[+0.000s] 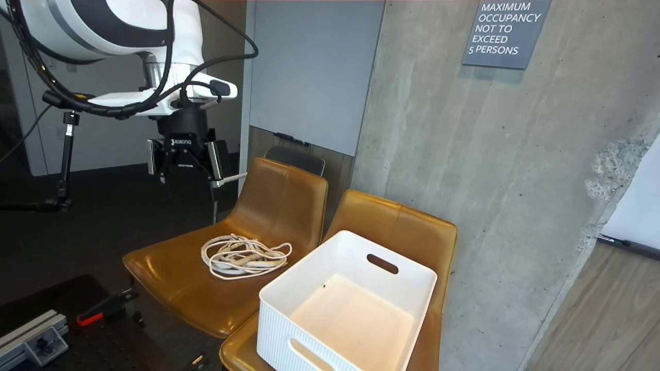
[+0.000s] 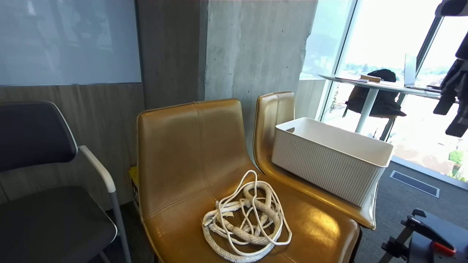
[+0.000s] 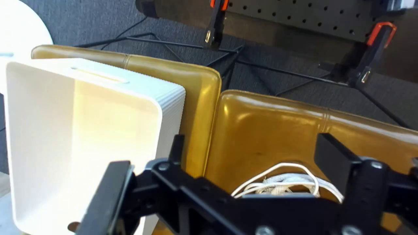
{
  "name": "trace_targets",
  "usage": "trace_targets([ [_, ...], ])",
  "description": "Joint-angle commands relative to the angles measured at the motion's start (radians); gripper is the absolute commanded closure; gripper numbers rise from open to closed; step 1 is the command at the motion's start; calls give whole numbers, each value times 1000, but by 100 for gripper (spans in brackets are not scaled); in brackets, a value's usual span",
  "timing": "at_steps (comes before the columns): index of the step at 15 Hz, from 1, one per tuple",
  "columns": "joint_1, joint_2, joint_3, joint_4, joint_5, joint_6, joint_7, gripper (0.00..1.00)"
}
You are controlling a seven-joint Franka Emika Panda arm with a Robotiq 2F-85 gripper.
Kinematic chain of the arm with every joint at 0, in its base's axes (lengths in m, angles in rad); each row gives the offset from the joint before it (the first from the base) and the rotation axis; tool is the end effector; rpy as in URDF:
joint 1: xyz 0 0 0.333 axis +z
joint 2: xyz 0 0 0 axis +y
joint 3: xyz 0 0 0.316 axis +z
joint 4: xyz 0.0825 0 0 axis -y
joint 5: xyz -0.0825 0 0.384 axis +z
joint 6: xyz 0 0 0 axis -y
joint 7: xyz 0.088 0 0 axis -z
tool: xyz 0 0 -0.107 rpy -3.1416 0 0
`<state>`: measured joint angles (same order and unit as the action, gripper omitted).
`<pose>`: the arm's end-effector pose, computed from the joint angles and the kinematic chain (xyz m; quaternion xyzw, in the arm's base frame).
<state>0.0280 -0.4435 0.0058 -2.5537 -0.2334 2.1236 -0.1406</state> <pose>0.4009 0.0032 0.4226 0.9841 0.1465 0.0012 0.1009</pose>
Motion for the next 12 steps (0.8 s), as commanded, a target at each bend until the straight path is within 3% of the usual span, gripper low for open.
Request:
trace_targets([
  [1, 22, 118, 55, 84, 28, 113, 113, 0],
  [7, 8, 356, 178, 283, -68, 130, 543, 0],
  [12, 64, 540, 179, 454, -193, 116, 830, 0],
])
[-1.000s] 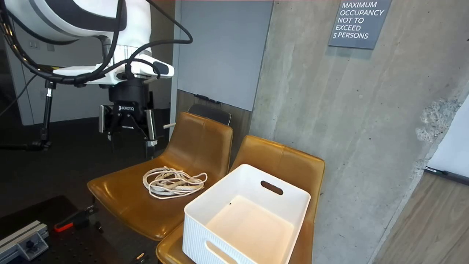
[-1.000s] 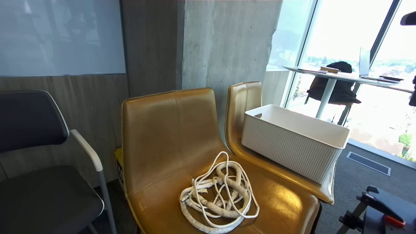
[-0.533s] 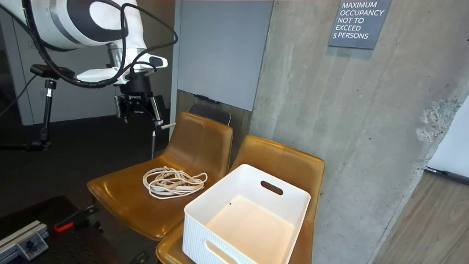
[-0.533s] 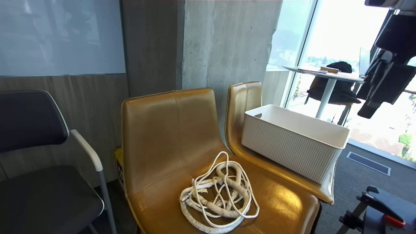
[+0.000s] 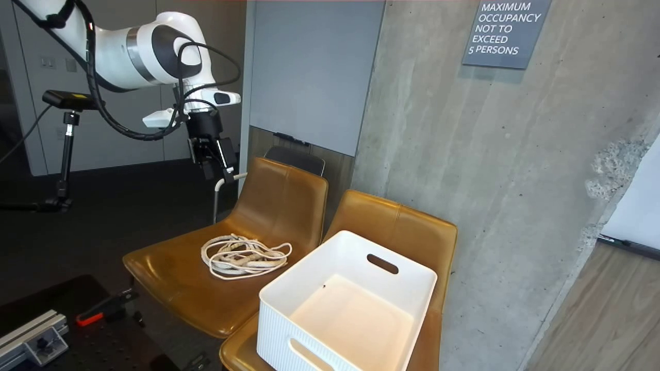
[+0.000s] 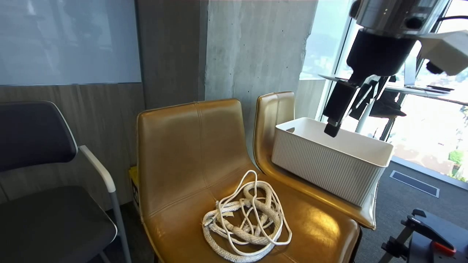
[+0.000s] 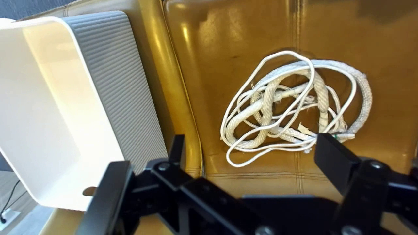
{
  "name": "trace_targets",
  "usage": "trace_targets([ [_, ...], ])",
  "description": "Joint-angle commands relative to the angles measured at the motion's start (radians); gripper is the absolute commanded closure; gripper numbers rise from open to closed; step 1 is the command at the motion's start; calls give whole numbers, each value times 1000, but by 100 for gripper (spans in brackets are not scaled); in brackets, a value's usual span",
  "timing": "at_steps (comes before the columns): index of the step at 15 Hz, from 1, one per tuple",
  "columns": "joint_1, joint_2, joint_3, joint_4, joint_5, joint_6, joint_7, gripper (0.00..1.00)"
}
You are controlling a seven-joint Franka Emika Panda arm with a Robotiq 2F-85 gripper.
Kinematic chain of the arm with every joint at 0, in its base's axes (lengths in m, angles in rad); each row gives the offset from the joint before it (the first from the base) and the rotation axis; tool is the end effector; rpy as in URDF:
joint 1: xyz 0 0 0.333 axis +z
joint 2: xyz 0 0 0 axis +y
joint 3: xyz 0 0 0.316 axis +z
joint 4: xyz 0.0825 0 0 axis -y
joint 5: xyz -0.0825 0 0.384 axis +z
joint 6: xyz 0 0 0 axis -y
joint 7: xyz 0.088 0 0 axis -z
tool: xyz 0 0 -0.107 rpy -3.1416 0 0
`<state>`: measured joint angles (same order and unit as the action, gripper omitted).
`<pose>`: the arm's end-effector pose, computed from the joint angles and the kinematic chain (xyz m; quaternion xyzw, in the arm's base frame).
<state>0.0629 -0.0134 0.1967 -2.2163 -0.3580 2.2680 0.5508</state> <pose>0.5170 0.1282 0.3899 0.9889 -0.0340 0.0849 0.1175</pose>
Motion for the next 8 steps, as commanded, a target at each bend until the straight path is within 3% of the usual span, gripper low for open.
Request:
trace_targets([
  [1, 42, 139, -25, 137, -82, -18, 173, 0],
  [8, 122, 382, -129, 269, -175, 113, 305, 0],
])
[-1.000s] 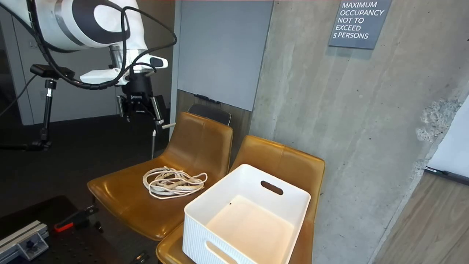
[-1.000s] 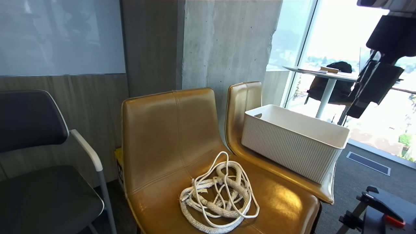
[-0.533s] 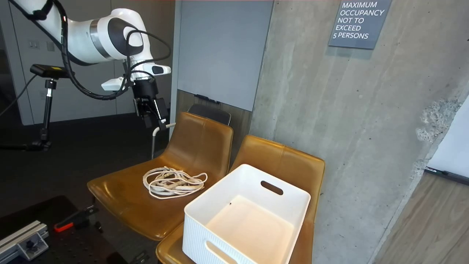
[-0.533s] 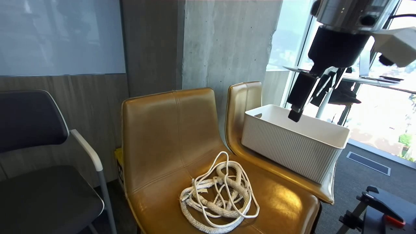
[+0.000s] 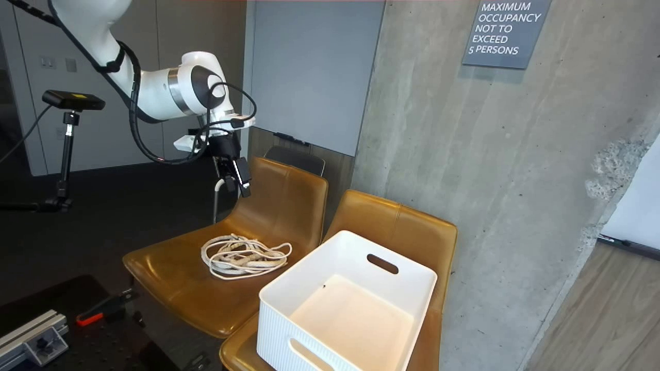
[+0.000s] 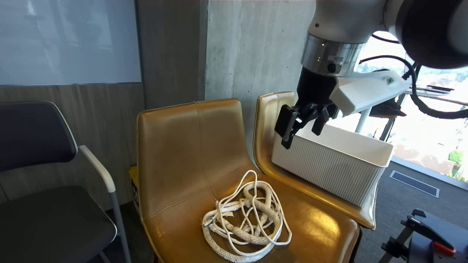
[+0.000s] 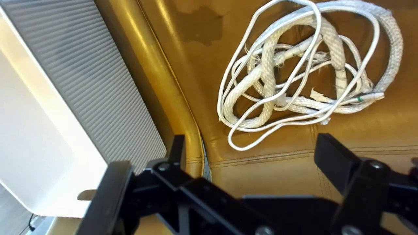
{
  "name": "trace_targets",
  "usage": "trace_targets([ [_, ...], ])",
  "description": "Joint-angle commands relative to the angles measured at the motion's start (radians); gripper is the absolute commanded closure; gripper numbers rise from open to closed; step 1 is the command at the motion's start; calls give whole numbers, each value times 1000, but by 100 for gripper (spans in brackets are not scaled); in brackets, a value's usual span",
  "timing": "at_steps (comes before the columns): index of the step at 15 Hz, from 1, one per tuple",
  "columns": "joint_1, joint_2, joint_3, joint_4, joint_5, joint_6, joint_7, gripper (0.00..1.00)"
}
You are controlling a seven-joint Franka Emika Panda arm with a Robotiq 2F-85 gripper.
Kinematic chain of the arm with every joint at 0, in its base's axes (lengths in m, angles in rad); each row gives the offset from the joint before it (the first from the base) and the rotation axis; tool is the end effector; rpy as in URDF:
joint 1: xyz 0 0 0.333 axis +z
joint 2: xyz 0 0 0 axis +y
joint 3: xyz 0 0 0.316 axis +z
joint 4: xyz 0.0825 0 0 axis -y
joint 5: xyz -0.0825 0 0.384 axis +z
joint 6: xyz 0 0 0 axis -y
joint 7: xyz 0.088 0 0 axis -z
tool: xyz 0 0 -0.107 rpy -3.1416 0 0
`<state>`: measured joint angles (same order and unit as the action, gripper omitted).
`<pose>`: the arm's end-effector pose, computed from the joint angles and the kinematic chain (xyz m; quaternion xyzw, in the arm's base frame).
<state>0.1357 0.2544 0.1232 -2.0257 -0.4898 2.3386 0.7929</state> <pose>0.5823 0.1441 0.3312 0.9806 -0.1016 0.1098 0.1265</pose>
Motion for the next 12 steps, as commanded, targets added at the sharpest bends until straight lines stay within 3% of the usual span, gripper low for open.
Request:
trace_targets([
  [1, 62, 158, -74, 94, -44, 65, 72, 0],
  [7, 121, 400, -185, 210, 4, 173, 76, 0],
  [12, 144, 568, -213, 319, 107, 229, 60, 0],
])
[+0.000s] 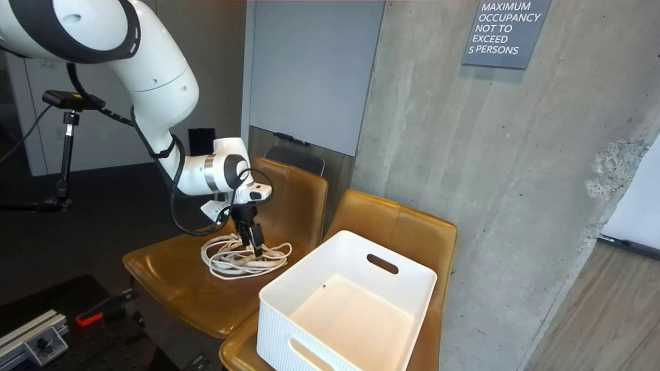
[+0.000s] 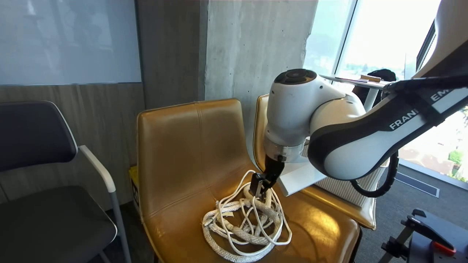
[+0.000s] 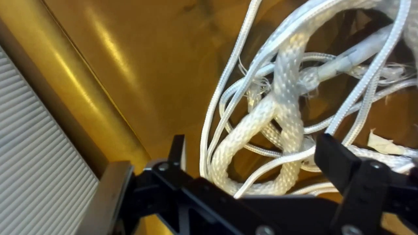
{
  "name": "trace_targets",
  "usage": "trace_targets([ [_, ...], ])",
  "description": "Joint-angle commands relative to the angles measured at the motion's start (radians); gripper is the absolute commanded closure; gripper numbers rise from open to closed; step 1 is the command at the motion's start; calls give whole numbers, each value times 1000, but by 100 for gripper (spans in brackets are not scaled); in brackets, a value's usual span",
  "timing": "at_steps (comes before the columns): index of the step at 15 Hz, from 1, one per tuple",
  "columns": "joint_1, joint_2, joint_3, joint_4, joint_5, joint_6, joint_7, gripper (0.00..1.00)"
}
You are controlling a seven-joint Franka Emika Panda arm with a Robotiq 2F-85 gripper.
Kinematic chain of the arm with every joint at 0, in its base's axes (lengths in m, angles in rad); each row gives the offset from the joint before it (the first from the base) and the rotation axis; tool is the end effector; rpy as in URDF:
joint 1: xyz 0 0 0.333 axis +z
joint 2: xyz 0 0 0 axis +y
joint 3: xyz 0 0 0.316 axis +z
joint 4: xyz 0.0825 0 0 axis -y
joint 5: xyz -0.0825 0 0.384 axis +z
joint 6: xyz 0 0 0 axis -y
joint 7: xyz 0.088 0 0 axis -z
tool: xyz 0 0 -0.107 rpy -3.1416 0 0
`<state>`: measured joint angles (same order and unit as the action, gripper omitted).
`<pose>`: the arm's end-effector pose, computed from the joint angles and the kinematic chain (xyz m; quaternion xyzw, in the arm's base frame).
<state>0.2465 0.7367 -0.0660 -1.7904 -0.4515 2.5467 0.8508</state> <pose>0.6393 0.1250 0.1401 0.9793 -0.1372 0.0797 0.1259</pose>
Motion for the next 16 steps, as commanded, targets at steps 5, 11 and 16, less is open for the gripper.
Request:
trace_targets([
  [5, 68, 208, -22, 156, 182, 30, 1, 0],
  [11, 80, 334, -13, 228, 266, 46, -20, 17],
  [16, 97, 328, -18, 265, 286, 7, -49, 58],
])
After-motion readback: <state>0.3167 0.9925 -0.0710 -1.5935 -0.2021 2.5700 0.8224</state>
